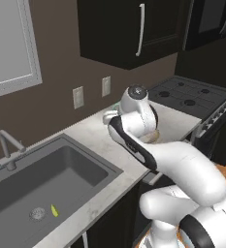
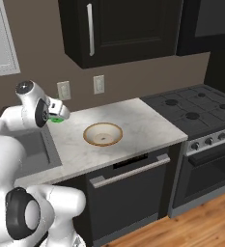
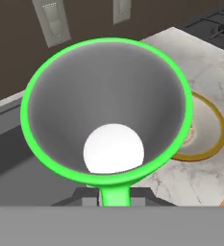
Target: Clear the mugs and bowl far away from the sink.
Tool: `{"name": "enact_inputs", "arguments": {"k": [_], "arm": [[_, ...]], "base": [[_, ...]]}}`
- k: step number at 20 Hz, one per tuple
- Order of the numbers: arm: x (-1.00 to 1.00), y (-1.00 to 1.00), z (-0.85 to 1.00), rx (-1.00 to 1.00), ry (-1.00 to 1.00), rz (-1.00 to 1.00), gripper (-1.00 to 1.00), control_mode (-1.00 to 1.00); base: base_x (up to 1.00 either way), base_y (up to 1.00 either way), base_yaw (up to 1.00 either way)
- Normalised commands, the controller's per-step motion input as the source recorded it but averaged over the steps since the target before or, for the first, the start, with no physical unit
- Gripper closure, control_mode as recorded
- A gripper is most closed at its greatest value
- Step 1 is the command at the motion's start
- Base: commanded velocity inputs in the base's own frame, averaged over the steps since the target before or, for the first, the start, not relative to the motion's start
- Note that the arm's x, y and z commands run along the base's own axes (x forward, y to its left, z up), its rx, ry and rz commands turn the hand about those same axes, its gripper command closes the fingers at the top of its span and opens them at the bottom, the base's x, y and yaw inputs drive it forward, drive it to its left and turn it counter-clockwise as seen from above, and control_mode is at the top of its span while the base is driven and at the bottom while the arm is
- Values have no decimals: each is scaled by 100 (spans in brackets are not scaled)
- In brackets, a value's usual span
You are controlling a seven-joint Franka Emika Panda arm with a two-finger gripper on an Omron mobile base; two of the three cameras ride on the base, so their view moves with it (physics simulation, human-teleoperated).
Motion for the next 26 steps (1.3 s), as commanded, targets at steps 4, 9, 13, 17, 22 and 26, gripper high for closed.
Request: {"name": "enact_inputs", "arguments": {"k": [4,9,13,17,22,26], "arm": [[-68,0,35,-4,-8,0,100,-100],[-60,-10,25,0,-1,0,100,-100],[-78,-16,36,0,0,0,100,-100],[-64,-13,37,3,2,0,100,-100],[-52,-6,32,3,19,0,100,-100],[-28,0,40,9,38,0,100,-100]], "base": [[0,0,0],[0,0,0],[0,0,0],[0,0,0],[0,0,0],[0,0,0]]}}
